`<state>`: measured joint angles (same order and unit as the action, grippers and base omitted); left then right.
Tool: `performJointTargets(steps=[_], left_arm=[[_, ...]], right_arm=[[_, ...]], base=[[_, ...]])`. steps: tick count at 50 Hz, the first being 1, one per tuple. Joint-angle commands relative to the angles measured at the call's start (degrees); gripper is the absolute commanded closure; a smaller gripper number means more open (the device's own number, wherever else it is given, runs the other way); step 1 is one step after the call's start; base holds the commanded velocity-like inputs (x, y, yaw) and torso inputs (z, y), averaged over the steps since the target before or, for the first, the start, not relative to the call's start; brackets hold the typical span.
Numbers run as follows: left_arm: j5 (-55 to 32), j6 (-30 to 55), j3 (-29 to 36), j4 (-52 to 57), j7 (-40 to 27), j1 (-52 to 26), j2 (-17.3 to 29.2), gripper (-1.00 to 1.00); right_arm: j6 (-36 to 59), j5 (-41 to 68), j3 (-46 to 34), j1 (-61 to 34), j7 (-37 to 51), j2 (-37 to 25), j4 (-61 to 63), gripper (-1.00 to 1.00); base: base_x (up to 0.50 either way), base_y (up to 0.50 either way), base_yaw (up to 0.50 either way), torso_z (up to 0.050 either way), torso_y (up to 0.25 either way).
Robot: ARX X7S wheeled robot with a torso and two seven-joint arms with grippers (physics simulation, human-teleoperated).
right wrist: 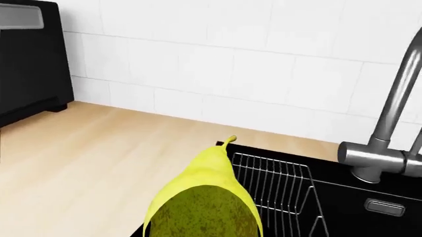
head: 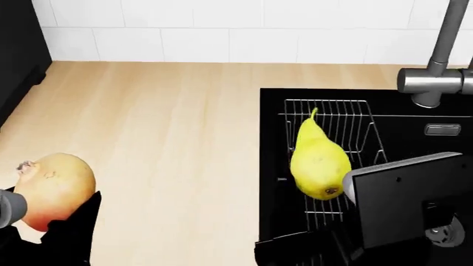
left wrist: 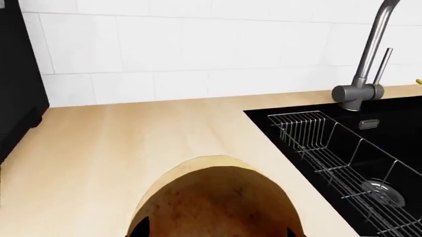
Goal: There is a mixed pile of frozen fruits and vegetables on the counter. Locate all the frozen vegetables and place the items in a bowl on the counter. Take all the frozen fruits and defrost them in a running sink.
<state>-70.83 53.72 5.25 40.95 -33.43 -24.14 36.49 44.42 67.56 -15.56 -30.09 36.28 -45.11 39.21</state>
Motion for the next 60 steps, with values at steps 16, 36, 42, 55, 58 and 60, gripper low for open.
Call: performJointTargets(steps=[16,36,42,55,58,60], left_arm=[[-3.70,-0.86,-1.36,0.94,-2.42,-1.29,0.93,1.00],[-3.43,-1.80,-1.80,0.98,-2.30,-0.93,1.45,1.00],[-2.15,-2.70,-2.00,1.26,-1.45,0.28,1.58,1.00],[-3.25,-2.24,-1.67,0.74,-2.52,-1.29,1.58,1.00],[-2.52,-2.71,-1.70,1.07,-2.04,-0.47,1.62,1.00],[-2.87,-2.53,-1.60,0.98,-2.35,-0.92,1.58,1.00]], right_arm=[[1.00,0.95,2.79,0.83,1.75,-4.00,2.50,1.00],[0.95,0.50,2.70,1.13,1.86,-4.72,2.66,1.00],[0.89,0.17,2.59,1.03,1.97,-4.65,2.48,1.00],[1.15,-0.34,2.27,0.91,2.73,-4.90,3.10,1.00],[1.35,-0.02,2.17,0.95,3.03,-4.87,3.10,1.00],[1.42,0.16,2.21,0.82,3.18,-4.92,3.19,1.00]], base=[[0.24,-0.43,0.00,0.000,0.001],[0.01,-0.50,0.00,0.001,0.000],[0.07,-0.50,0.00,0.000,0.000],[0.39,-0.38,0.00,0.000,0.002],[0.26,-0.49,0.00,0.000,0.000],[0.20,-0.50,0.00,0.000,0.000]])
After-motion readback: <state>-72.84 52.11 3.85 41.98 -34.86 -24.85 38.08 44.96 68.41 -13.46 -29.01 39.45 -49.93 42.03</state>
